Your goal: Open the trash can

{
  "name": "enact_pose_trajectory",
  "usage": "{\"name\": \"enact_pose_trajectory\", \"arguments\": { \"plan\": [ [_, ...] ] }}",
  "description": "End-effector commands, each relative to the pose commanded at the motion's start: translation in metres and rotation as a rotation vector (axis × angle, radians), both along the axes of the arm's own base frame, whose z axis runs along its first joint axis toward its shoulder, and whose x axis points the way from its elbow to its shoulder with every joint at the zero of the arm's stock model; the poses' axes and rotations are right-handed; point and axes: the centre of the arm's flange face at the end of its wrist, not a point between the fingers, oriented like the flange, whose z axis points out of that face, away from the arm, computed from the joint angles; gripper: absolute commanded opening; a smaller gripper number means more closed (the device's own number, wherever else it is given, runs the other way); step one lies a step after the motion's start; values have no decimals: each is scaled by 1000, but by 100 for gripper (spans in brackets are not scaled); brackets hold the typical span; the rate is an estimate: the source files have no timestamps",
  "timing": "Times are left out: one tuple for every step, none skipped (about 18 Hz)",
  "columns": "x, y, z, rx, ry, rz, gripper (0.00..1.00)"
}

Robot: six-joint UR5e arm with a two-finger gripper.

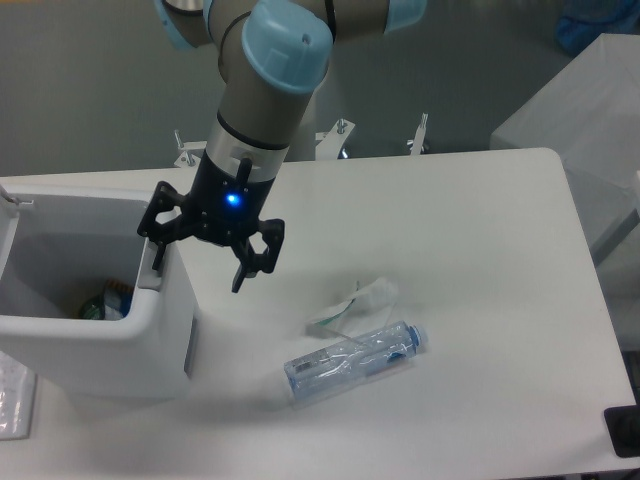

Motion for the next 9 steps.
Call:
{"name": "enact_pose_trajectory", "arguments": {
  "plan": [
    [-7, 5, -4, 17, 18, 4, 100],
    [-17, 6, -11, 27, 31, 12, 100],
    [-33, 3, -17, 26, 42, 37, 100],
    [-49, -1, -25, 5, 60, 60, 100],
    [-61, -5, -30, -17, 86, 70, 100],
    [-71, -8, -34, -35, 107, 73, 100],
    [-80, -8, -34, -40, 121, 77, 100],
    [-88, -6, -36, -42, 124, 79, 100],
    [-97, -7, -37, -43, 128, 87, 100]
  ]
}}
